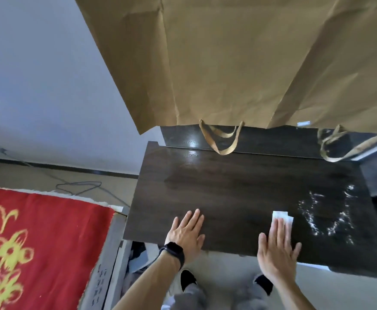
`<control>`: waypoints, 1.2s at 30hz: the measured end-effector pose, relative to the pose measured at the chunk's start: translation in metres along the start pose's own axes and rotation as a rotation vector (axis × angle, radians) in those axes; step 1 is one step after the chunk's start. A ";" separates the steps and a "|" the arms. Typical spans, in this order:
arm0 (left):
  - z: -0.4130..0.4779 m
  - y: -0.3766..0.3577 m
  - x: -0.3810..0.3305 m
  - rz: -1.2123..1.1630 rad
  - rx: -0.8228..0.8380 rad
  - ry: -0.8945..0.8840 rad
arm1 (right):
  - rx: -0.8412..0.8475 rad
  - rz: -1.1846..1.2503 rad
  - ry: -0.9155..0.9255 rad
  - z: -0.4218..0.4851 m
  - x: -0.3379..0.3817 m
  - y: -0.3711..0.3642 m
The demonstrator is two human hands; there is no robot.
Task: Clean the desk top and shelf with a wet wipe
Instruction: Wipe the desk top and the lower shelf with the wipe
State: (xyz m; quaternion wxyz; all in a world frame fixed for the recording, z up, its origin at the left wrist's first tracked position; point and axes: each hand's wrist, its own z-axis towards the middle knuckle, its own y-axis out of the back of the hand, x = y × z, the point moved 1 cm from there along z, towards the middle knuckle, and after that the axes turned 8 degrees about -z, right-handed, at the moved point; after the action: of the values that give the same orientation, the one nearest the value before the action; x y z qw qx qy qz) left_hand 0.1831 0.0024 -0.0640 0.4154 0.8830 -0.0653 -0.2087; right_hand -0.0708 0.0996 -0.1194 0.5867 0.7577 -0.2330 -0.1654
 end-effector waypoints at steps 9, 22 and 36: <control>0.015 -0.017 -0.057 0.068 0.010 -0.048 | -0.017 -0.001 0.460 -0.031 0.028 -0.005; 0.057 -0.028 -0.160 -0.019 -0.028 0.061 | 0.050 0.020 0.048 0.018 -0.148 0.019; 0.077 -0.032 -0.195 -0.145 -0.012 0.269 | 0.064 -0.020 0.099 0.101 -0.211 0.042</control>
State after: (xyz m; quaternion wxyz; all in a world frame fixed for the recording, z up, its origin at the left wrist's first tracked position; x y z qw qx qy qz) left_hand -0.0282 0.0253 -0.0711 0.4093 0.9029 0.0562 -0.1185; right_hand -0.3066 0.1243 -0.1096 0.5713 0.7856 -0.2016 -0.1260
